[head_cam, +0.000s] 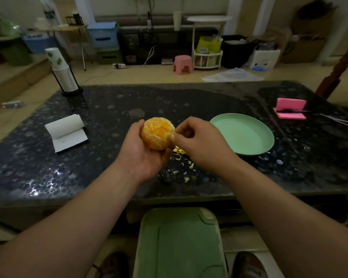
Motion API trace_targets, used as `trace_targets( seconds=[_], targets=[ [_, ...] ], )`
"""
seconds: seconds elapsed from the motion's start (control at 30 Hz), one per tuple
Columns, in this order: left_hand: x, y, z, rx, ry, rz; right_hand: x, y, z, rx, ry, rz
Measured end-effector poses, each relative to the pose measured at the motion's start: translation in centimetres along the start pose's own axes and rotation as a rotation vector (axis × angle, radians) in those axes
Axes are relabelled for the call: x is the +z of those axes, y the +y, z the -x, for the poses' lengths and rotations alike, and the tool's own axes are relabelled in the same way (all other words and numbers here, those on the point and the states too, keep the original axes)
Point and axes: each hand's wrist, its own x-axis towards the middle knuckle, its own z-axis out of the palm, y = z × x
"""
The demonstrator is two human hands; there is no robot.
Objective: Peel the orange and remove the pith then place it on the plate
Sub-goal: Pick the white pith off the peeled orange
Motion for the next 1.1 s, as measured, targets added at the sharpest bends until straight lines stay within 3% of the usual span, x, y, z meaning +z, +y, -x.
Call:
trace_targets(
  seconds=[0.53,0.93,1.1],
  targets=[
    [-0.4,-0.1,0.8,0.058,0.020,-0.108,0.5,-0.5,-0.1,0.024,0.055,-0.098],
    [-0.9,0.8,0.9,0.076,-0.022,-0.021,0.9,0.5,-0.8,0.236,0.019,-0.465],
    [-1.2,0.8,0.4,0.112,0.024,0.031,0.7,0.6,-0.4,0.030,0.154,-0.214]
  ],
)
